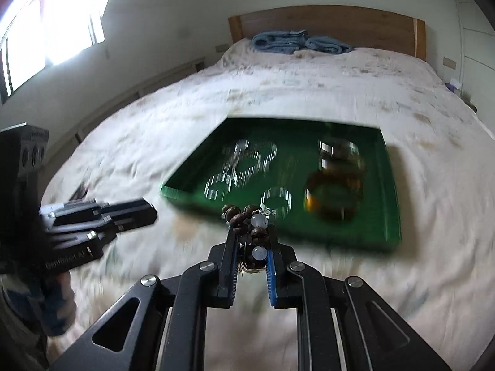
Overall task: Organize jewelry
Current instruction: 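Carry the ring and beaded bracelet into the green tray and release both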
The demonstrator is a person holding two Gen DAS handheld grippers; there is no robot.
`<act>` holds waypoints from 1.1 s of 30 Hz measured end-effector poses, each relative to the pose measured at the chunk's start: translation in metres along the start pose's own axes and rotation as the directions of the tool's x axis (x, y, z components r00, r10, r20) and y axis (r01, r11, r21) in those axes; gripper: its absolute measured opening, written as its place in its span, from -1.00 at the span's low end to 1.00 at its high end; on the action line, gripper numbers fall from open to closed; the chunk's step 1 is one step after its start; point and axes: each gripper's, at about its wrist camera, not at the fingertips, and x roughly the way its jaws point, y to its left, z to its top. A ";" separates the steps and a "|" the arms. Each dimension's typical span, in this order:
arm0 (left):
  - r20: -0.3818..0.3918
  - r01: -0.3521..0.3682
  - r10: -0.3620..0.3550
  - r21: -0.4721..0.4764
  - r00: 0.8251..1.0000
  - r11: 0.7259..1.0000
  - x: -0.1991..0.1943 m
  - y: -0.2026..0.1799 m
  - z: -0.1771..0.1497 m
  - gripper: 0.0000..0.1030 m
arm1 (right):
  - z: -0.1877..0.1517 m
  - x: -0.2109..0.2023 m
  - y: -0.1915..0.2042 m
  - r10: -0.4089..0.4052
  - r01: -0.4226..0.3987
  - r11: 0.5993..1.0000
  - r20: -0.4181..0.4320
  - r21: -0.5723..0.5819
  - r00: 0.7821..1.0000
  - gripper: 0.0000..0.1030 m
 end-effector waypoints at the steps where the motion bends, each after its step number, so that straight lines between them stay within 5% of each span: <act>1: -0.006 -0.012 0.012 -0.007 1.000 1.000 0.009 0.001 0.011 -0.63 | 0.012 0.011 -0.003 0.002 -0.002 1.000 -0.003 0.015 1.000 -0.71; 6: -0.084 -0.011 0.009 -0.028 0.996 1.000 0.062 0.002 0.049 -0.63 | 0.050 0.071 -0.022 0.008 -0.003 0.995 -0.057 0.099 0.998 -0.71; 11: -0.173 -0.004 0.001 -0.017 0.985 1.000 0.110 -0.004 0.053 -0.64 | 0.064 0.125 -0.041 -0.027 0.049 0.990 -0.166 0.132 0.986 -0.70; 17: -0.189 -0.052 0.058 0.040 0.980 0.998 0.132 -0.009 0.056 -0.63 | 0.069 0.143 -0.054 -0.071 0.093 0.992 -0.214 0.091 0.974 -0.65; 19: -0.167 -0.065 0.070 0.039 0.983 0.997 0.129 -0.005 0.055 -0.61 | 0.070 0.138 -0.054 -0.079 0.094 0.993 -0.200 0.066 0.977 -0.27; 21: -0.149 -0.078 0.082 0.036 0.985 0.996 0.123 -0.001 0.055 -0.61 | 0.072 0.129 -0.055 -0.084 0.097 0.993 -0.171 0.071 0.982 -0.12; 28: 0.007 -0.142 0.142 0.023 0.990 0.990 0.055 0.010 0.058 -0.33 | 0.064 0.064 -0.038 -0.147 0.149 0.988 -0.059 0.041 0.987 0.13; 33: 0.143 -0.199 0.191 0.039 0.971 0.979 -0.015 0.008 0.042 0.02 | 0.046 0.003 -0.013 -0.190 0.190 0.982 0.021 0.024 0.982 0.34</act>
